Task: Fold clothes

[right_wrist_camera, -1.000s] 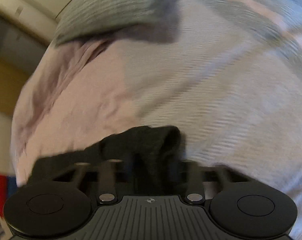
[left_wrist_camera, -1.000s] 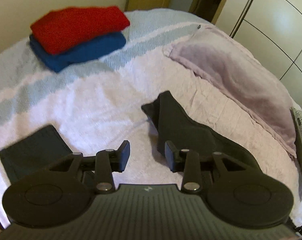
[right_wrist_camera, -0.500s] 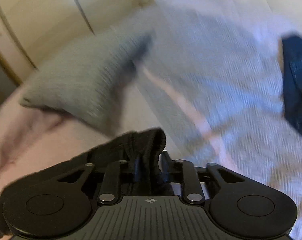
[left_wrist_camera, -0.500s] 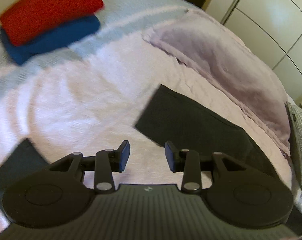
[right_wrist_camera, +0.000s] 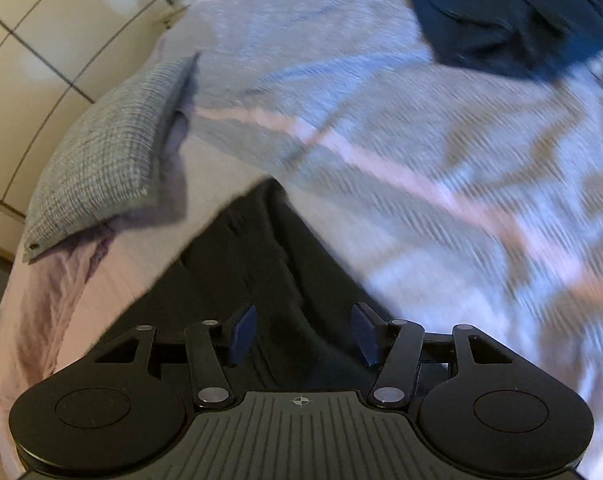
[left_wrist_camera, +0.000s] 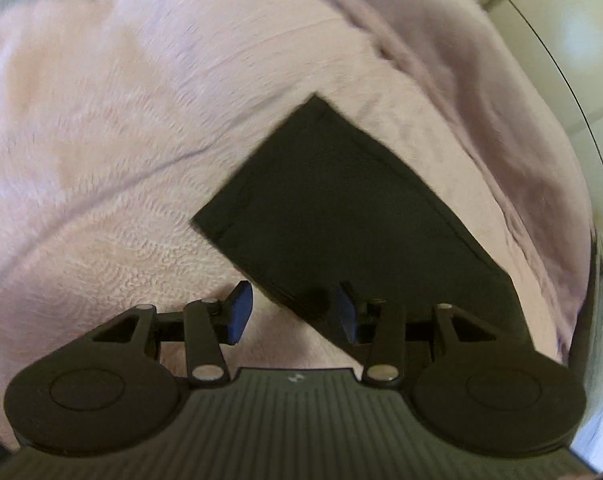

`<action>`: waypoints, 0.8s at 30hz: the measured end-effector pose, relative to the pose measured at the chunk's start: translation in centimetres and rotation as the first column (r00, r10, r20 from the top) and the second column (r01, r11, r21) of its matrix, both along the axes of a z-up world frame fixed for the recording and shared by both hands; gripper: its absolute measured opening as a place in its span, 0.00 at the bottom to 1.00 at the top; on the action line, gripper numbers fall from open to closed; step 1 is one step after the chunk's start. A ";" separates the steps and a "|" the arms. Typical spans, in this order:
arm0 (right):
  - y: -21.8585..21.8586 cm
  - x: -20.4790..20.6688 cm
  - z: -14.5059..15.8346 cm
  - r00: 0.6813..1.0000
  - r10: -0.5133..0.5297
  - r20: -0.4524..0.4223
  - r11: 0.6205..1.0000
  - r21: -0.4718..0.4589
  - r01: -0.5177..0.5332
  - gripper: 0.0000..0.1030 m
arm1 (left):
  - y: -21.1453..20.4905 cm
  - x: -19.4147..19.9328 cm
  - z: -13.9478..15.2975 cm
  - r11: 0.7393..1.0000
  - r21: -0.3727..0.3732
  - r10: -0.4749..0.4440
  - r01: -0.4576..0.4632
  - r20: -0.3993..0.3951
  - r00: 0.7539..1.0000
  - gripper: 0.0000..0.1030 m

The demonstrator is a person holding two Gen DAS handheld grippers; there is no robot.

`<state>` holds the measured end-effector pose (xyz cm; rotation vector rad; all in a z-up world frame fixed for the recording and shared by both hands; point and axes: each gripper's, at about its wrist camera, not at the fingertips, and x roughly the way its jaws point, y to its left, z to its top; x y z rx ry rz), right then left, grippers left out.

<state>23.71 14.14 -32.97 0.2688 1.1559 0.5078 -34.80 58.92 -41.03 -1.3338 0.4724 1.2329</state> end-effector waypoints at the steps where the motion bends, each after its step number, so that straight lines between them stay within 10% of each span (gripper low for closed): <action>1: -0.3 -0.8 0.1 1.000 -0.014 0.001 1.000 -0.011 0.014 0.55 | 0.2 -0.4 -0.5 1.000 -0.003 0.027 -0.027 0.022 0.999 0.39; 3: -0.8 -2.0 0.5 0.999 -0.048 0.021 0.999 -0.024 0.049 0.55 | 0.7 -0.9 -1.1 0.998 0.009 0.063 -0.064 0.051 0.997 0.33; 4: -1.0 -2.5 0.6 0.998 -0.067 0.022 0.997 -0.026 0.067 0.55 | 1.2 -0.8 -1.0 0.999 0.021 0.047 -0.047 0.032 0.998 0.09; 7: -1.4 -3.3 1.1 0.993 -0.121 0.002 0.993 -0.015 0.121 0.55 | 2.4 -0.5 1.0 0.990 0.136 -0.038 0.043 -0.040 0.998 0.07; 12: -1.2 -5.1 3.2 0.991 -0.131 0.032 0.991 0.010 0.131 0.55 | 4.3 -0.7 9.5 0.842 0.482 -0.199 0.243 -0.141 0.970 0.06; 16: -1.2 -6.5 3.5 0.990 -0.136 0.026 0.991 0.020 0.135 0.55 | 7.3 0.5 8.4 0.797 0.415 -0.312 0.438 -0.338 0.888 0.13; 20: -3.8 -7.2 2.9 0.989 -0.146 -0.005 0.989 0.017 0.147 0.55 | 7.8 -1.4 4.2 0.900 0.230 -0.299 0.371 -0.296 0.907 0.17; 24: -6.6 -7.8 2.4 0.987 -0.156 -0.034 0.988 0.013 0.156 0.56 | 4.2 -4.0 5.0 0.927 0.261 -0.163 0.270 -0.370 0.915 0.24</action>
